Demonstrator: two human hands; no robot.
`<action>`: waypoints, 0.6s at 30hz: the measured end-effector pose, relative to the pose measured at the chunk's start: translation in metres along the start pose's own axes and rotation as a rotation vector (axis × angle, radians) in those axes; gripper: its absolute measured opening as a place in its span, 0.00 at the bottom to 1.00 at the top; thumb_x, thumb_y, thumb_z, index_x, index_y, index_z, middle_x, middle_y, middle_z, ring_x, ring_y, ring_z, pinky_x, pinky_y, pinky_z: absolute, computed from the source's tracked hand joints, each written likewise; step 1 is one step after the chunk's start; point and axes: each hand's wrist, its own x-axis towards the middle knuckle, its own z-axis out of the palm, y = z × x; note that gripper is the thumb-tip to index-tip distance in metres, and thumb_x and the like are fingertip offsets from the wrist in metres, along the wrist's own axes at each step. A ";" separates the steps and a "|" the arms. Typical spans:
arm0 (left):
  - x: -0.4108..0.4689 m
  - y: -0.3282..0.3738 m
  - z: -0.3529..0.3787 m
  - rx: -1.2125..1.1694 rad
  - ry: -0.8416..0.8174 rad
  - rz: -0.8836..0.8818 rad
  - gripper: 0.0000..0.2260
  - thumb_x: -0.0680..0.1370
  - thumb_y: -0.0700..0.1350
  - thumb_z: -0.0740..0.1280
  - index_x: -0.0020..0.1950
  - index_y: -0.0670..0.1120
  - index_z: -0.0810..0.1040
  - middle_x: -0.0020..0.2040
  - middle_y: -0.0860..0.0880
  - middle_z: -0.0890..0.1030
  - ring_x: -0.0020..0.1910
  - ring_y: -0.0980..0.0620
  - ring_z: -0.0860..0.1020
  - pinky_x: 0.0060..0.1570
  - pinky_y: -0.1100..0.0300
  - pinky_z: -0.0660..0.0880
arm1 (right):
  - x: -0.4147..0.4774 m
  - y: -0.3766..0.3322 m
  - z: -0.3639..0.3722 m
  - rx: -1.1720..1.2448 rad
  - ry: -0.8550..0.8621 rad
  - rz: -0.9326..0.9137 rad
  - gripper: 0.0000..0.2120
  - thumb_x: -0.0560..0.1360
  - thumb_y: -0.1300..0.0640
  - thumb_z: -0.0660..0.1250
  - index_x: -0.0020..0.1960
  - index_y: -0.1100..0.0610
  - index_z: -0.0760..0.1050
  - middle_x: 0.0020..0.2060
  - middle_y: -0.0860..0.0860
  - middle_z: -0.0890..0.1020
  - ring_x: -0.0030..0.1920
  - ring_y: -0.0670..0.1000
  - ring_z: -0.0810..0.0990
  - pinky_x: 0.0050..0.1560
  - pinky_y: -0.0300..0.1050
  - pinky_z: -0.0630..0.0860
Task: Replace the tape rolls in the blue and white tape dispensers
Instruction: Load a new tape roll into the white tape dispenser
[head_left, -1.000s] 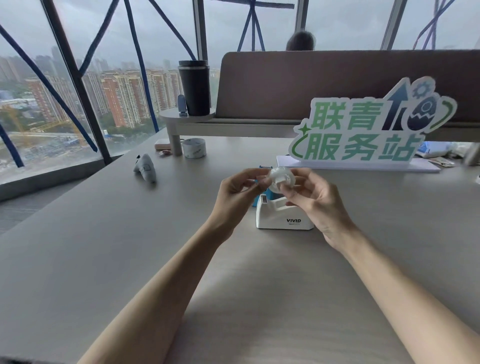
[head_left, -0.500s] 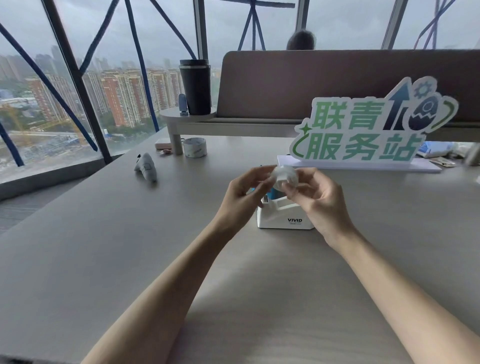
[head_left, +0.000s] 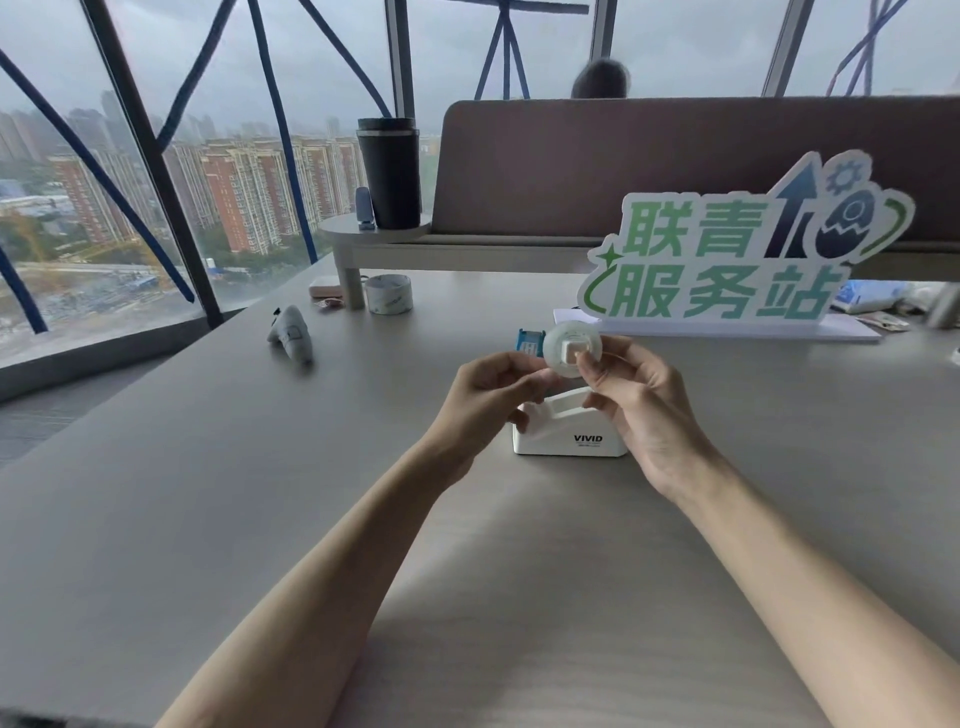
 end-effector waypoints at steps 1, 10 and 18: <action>0.000 0.000 0.000 0.002 0.010 0.000 0.09 0.77 0.41 0.68 0.48 0.34 0.79 0.41 0.43 0.79 0.37 0.55 0.74 0.31 0.63 0.70 | 0.000 -0.001 0.000 0.005 -0.008 -0.002 0.17 0.67 0.55 0.73 0.53 0.60 0.79 0.42 0.51 0.85 0.40 0.46 0.80 0.40 0.42 0.72; -0.001 0.006 0.002 -0.001 0.015 -0.047 0.08 0.77 0.40 0.66 0.48 0.35 0.78 0.41 0.45 0.78 0.37 0.56 0.74 0.32 0.64 0.68 | 0.002 -0.001 -0.004 -0.032 -0.042 -0.034 0.14 0.66 0.54 0.73 0.51 0.54 0.81 0.43 0.48 0.86 0.43 0.45 0.83 0.39 0.36 0.75; 0.001 0.009 -0.004 -0.057 0.142 -0.087 0.05 0.76 0.37 0.66 0.41 0.44 0.75 0.36 0.53 0.82 0.34 0.56 0.73 0.32 0.63 0.66 | 0.007 0.002 -0.018 -0.224 -0.019 -0.100 0.11 0.72 0.61 0.71 0.54 0.53 0.79 0.47 0.49 0.85 0.44 0.40 0.82 0.41 0.29 0.74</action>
